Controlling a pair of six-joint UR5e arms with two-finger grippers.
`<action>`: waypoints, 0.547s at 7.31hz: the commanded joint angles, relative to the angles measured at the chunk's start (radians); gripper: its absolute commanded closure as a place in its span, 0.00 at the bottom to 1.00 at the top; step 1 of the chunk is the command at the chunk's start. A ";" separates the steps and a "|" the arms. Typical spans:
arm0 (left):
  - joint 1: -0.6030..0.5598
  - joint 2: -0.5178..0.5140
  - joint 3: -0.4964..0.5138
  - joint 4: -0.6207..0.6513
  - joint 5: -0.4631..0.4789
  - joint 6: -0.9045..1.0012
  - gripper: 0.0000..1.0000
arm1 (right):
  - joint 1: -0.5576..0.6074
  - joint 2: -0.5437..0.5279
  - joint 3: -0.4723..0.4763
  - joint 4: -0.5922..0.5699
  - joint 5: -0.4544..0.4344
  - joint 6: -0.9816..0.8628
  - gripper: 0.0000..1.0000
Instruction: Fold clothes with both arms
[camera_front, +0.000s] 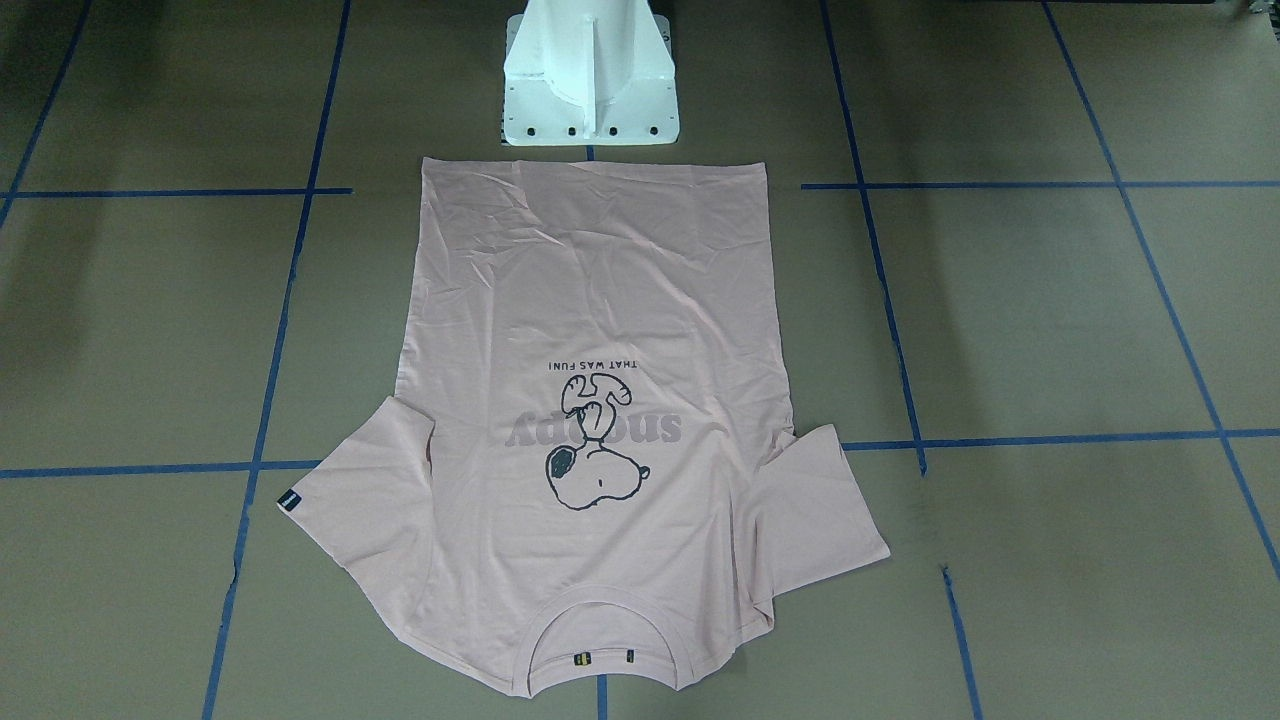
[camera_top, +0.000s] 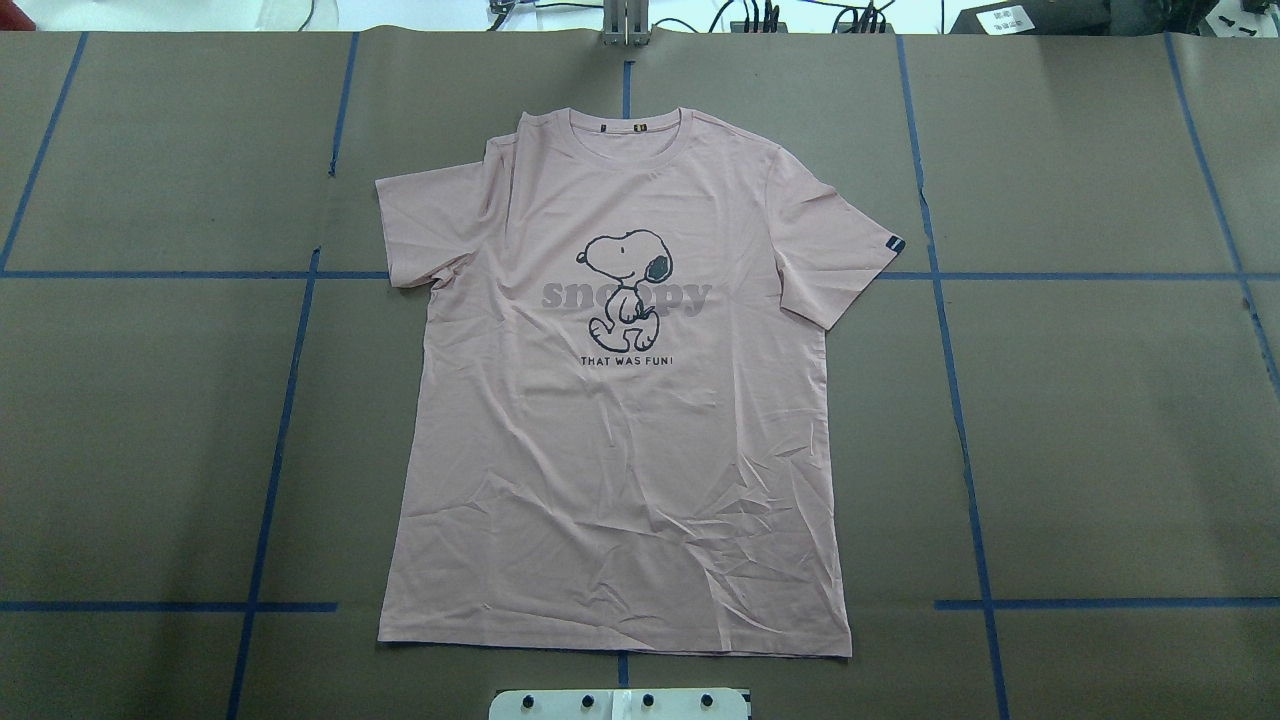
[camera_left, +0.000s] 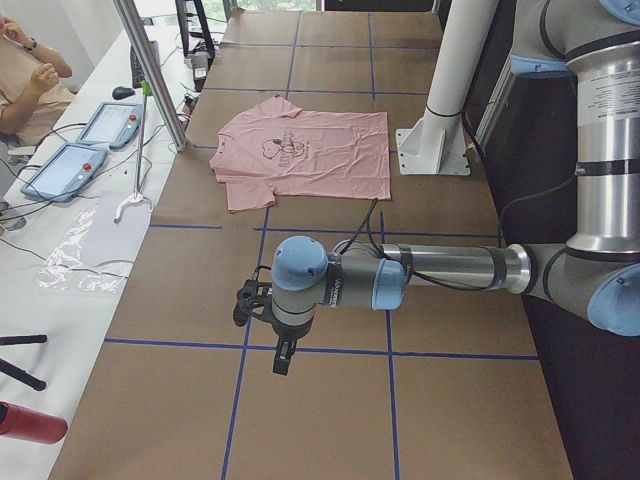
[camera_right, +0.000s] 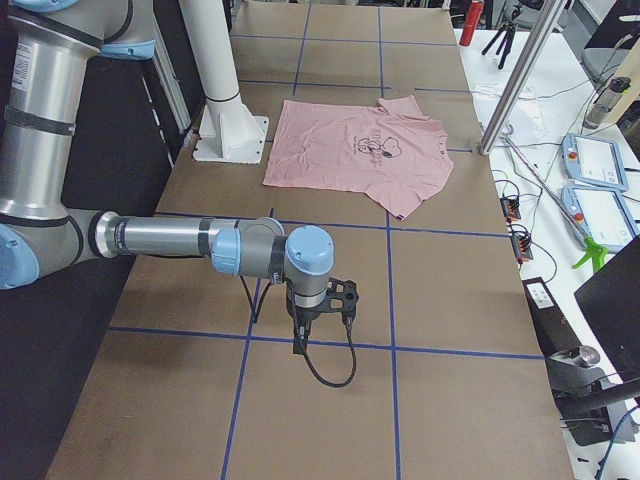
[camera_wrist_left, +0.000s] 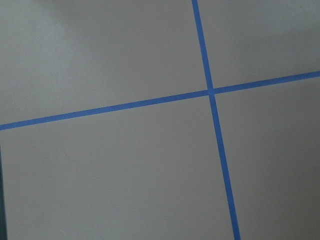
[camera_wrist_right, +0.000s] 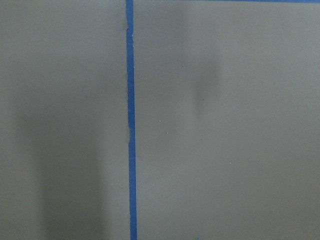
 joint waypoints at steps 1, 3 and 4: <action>0.002 0.001 -0.004 -0.042 0.001 0.002 0.00 | -0.003 0.010 0.001 0.002 0.000 -0.002 0.00; 0.002 0.004 -0.022 -0.103 0.000 0.002 0.00 | -0.003 0.047 0.014 0.002 0.006 -0.003 0.00; 0.002 0.002 -0.022 -0.112 0.003 -0.001 0.00 | -0.006 0.073 0.054 -0.001 0.008 -0.003 0.00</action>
